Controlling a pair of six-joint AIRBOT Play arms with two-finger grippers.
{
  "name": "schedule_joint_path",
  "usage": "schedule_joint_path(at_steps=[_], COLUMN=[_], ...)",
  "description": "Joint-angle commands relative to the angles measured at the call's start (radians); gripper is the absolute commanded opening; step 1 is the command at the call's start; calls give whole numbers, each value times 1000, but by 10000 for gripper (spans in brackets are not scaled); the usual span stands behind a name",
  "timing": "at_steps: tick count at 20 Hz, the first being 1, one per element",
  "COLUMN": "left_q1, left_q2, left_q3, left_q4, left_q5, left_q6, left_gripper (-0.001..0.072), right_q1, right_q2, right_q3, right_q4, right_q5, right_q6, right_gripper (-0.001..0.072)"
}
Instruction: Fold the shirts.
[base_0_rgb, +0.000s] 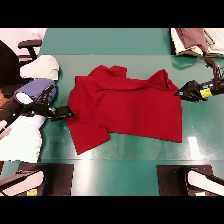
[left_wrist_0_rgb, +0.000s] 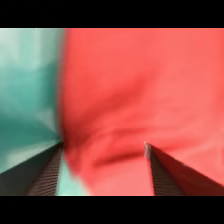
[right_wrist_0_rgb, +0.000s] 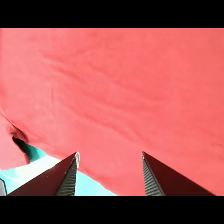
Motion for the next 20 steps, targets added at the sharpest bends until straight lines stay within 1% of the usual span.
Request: schedule_joint_path(at_steps=[1, 2, 3, 4, 5, 7, 9, 11, 13, 15, 17, 18, 19, 20], left_q1=[-57, -59, -58, -58, -59, -59, -59, -59, -59, -59, -59, -59, -59, -59], left_q2=[0, 0, 2, 3, 3, 4, 4, 4, 4, 4, 4, 4, 4, 4], left_q3=[-29, -20, -8, 14, 39, 95, 137, 158, 158, 158, 158, 158, 158, 158], left_q4=[-17, -17, -19, -18, -19, -19, -19, -23, -31, -32, -31, -31, -31, -31], left_q5=[51, 42, 30, 8, -15, -57, -63, -63, -59, -60, -60, -59, -59, -59], left_q6=[3, -16, -24, -22, -19, -15, -15, -15, -15, -15, -15, -15, -15, -15], left_gripper=[598, 464, 175, 35, 25, 25, 24, 25, 25, 24, 24, 25, 25, 25], right_q1=[-6, -23, -44, -71, -101, -184, -311, -433, -504, -510, -509, -509, -506, -493], right_q2=[48, 60, 71, 82, 94, 139, 186, 206, 205, 205, 205, 204, 204, 204], right_q3=[-40, -40, -40, -41, -48, -129, -279, -440, -572, -657, -701, -711, -713, -711], right_q4=[1, -8, -28, -72, -135, -216, -236, -235, -227, -223, -173, -150, -140, -140], right_q5=[-10, 0, 15, 40, 75, 91, 89, 73, 39, -19, -72, -95, -111, -118], right_q6=[-2, -2, -1, 2, 12, 15, 13, -11, -46, -49, -50, -50, -50, -50], right_gripper=[450, 450, 450, 450, 450, 450, 454, 454, 451, 450, 442, 404, 385, 385])
